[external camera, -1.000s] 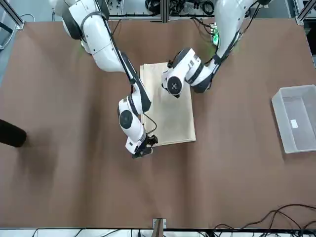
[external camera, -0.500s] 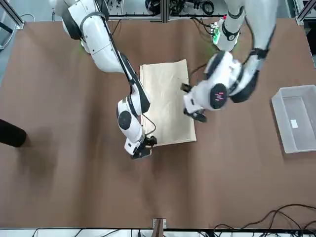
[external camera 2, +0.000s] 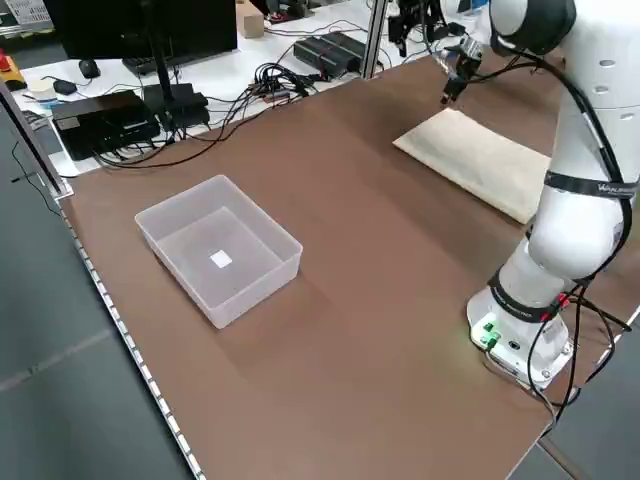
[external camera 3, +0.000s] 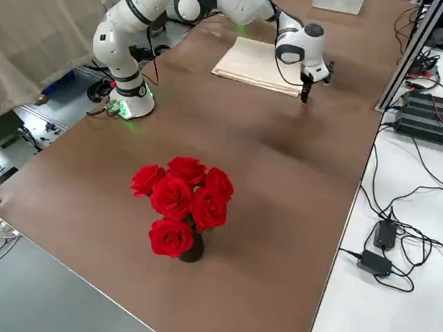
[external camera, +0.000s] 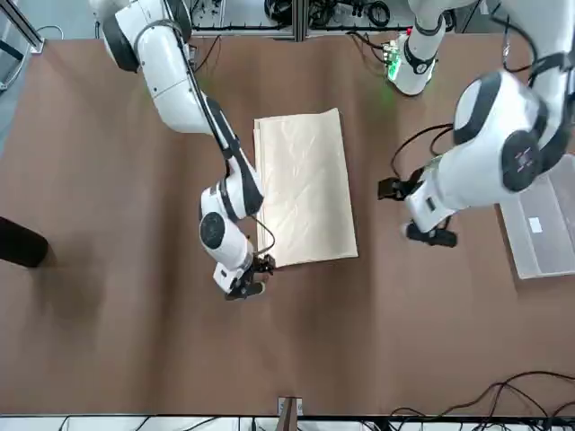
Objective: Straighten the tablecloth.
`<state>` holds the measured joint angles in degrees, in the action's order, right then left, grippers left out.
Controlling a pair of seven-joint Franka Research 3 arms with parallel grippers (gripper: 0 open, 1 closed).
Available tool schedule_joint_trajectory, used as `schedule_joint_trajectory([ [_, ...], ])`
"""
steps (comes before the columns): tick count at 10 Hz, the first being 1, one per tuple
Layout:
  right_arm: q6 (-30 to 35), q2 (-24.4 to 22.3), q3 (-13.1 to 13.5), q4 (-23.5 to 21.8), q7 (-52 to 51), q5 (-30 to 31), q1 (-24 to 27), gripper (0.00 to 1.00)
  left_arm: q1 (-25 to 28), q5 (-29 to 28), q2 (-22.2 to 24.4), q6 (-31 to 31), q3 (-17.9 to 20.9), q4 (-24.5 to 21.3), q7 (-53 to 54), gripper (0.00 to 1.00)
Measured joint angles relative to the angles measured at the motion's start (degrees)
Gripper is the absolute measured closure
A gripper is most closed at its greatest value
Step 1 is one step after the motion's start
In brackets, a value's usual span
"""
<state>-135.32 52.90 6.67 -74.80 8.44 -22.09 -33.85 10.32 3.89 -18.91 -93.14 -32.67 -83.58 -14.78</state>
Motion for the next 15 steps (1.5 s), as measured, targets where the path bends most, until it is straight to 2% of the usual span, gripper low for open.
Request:
schedule_joint_trajectory([
  [1,2.33,-1.11,-0.01,0.20,0.01,-0.01,0.69,0.00,0.20,-1.11,1.89,-0.45,0.31,0.07,0.00,0.00],
  [2,4.84,-2.33,-0.02,0.20,0.09,-0.05,1.09,0.00,-0.59,-1.59,3.71,-1.30,2.19,0.07,-0.03,0.00],
  [4,8.67,-4.70,-0.02,-0.57,0.10,-0.05,1.43,0.00,-3.72,-1.51,7.62,-2.32,9.83,-0.09,2.33,0.00],
  [5,8.90,-6.48,-0.03,-2.49,0.10,-0.05,1.43,0.00,-4.71,-1.40,9.80,-2.33,13.12,-0.74,4.36,0.00],
  [7,9.07,-11.53,-0.02,-8.13,-0.12,-0.05,1.45,0.00,-7.59,-1.03,15.00,-2.29,20.44,-3.26,8.50,0.00],
  [9,9.20,-18.20,-0.02,-15.60,-0.57,-0.05,1.45,0.00,-11.07,-0.94,20.64,-1.28,28.46,-6.71,13.58,0.00],
  [10,8.70,-21.32,-0.03,-19.61,-0.65,-0.05,1.44,0.00,-11.56,-0.90,23.01,0.66,31.11,-8.13,15.72,0.00],
  [11,5.91,-23.68,-0.12,-23.98,-0.66,-0.05,1.42,0.00,-11.62,-0.86,24.64,3.85,32.65,-9.01,16.66,0.00],
  [13,-4.82,-25.07,-0.69,-32.76,-0.57,-2.34,0.88,0.00,-11.73,-0.86,25.55,7.81,33.32,-9.93,16.95,0.00],
  [15,-10.71,-25.05,-0.96,-38.23,-0.58,-10.12,-0.92,0.00,-11.82,-1.20,25.51,7.97,33.16,-10.48,16.94,0.00],
])
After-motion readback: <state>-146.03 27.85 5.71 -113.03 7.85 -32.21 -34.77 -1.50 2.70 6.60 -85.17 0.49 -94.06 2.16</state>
